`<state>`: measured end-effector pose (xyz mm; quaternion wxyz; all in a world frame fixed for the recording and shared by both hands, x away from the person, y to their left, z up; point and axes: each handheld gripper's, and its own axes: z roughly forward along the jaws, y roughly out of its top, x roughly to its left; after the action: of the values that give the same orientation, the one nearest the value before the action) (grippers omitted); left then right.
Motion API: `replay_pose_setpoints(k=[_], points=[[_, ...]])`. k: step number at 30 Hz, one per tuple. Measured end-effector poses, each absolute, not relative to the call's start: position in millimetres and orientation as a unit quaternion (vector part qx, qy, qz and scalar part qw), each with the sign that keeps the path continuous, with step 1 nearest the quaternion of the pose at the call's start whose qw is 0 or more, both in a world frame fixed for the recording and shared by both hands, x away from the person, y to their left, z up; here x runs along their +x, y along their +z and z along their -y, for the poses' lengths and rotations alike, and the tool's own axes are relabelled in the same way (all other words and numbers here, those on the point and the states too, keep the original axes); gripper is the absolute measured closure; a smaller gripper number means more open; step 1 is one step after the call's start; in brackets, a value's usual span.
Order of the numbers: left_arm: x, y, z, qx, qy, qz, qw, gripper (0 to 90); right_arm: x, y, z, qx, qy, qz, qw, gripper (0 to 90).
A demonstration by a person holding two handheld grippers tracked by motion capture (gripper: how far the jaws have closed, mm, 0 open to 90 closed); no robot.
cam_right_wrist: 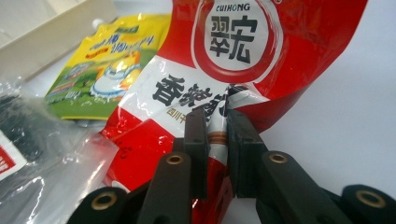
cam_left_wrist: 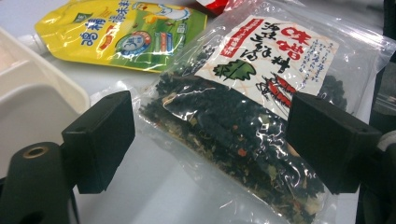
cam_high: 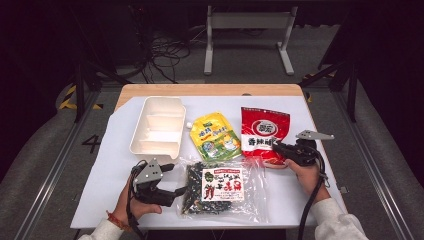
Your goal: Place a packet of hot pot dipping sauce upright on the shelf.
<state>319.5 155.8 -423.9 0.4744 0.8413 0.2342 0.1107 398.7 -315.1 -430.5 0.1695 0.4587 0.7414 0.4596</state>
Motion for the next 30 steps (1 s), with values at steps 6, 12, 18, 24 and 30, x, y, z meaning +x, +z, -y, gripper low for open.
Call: replay_pose_setpoints(k=[6,12,18,24,30], points=[[327,-418,-150,0.837,0.103,-0.235,0.484,15.4,391,-415,321,0.443,0.483,-0.723,0.217,79.6],[335,-412,-138,0.834,0.093,-0.228,0.494,15.1,381,-397,319,0.42,0.517,-0.705,0.242,79.7],[352,-404,-123,0.825,0.082,-0.227,0.51,15.1,371,-388,299,0.383,0.545,-0.713,0.222,79.6],[365,-400,-99,0.818,0.063,-0.225,0.526,13.9,358,-385,268,0.331,0.561,-0.732,0.2,79.6],[371,-396,-86,0.816,0.06,-0.219,0.531,13.1,347,-384,244,0.293,0.563,-0.75,0.187,79.6]])
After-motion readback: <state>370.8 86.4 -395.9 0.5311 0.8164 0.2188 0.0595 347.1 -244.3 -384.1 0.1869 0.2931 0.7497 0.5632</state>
